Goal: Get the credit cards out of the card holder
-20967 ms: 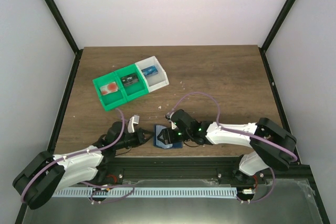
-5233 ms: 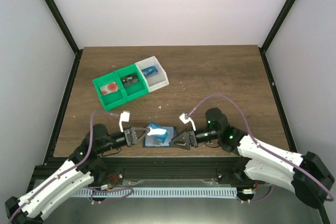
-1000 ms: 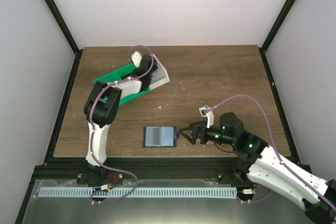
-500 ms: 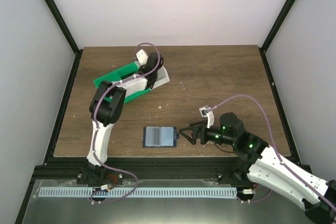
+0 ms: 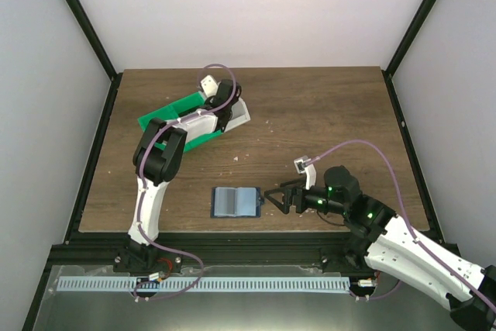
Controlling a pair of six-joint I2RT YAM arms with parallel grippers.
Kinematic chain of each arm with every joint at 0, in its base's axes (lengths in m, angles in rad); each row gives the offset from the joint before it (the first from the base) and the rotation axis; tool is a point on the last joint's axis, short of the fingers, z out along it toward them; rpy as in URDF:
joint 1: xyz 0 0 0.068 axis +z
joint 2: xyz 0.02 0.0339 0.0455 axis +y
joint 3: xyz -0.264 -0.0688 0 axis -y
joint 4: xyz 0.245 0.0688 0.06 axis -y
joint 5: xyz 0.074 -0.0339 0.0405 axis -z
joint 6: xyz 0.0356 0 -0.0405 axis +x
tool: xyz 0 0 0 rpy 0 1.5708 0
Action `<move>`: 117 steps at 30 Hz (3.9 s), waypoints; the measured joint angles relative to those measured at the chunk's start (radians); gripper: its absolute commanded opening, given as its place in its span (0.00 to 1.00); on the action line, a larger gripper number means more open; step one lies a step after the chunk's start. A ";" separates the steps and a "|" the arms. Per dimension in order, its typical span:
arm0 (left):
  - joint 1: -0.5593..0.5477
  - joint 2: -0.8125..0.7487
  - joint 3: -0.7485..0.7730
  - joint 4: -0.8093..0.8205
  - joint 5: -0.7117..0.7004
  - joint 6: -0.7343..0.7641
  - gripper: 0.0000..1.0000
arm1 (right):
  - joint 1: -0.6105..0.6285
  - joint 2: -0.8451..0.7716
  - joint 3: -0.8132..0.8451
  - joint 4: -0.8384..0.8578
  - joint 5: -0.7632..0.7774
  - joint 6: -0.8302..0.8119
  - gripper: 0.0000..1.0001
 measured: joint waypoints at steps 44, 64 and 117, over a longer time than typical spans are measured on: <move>0.007 -0.206 -0.019 -0.150 0.096 0.179 0.61 | 0.000 0.003 0.000 -0.023 0.004 0.027 1.00; 0.008 -0.946 -0.721 -0.278 0.744 0.404 0.49 | 0.000 0.178 0.000 -0.034 0.016 0.036 0.96; -0.078 -1.213 -1.392 0.197 1.004 0.060 0.64 | 0.085 0.935 0.158 0.306 -0.068 0.027 0.49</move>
